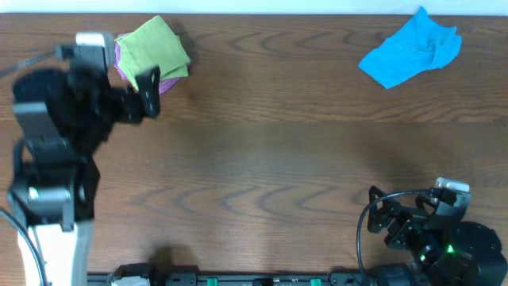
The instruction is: Fold the cloth
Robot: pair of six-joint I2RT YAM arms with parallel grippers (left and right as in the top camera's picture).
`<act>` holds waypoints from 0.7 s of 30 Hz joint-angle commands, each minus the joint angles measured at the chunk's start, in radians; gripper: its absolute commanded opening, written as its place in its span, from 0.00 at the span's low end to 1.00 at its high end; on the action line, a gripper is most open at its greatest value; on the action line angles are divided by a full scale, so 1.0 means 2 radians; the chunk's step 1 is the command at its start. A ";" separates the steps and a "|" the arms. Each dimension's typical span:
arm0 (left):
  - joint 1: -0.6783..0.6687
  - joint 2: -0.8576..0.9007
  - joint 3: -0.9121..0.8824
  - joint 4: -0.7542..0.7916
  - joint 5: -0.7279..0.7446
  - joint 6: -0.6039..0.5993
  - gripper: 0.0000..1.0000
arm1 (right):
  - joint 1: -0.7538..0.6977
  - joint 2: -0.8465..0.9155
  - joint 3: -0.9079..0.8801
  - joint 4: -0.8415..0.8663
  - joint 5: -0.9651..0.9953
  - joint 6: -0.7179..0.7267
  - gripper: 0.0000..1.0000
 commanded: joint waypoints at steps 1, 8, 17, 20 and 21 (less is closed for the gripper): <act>-0.001 -0.055 -0.055 0.015 -0.017 0.009 0.95 | -0.005 -0.003 -0.001 0.000 0.000 0.005 0.99; 0.000 -0.164 -0.160 0.015 -0.055 0.009 0.95 | -0.005 -0.003 -0.001 0.000 0.000 0.005 0.99; 0.000 -0.290 -0.283 0.016 -0.077 0.009 0.95 | -0.005 -0.003 -0.001 0.000 0.000 0.005 0.99; 0.000 -0.326 -0.319 0.016 -0.082 0.009 0.95 | -0.005 -0.003 -0.001 0.000 0.000 0.005 0.99; 0.000 -0.335 -0.328 0.016 -0.083 0.009 0.95 | -0.005 -0.003 -0.001 0.000 0.000 0.005 0.99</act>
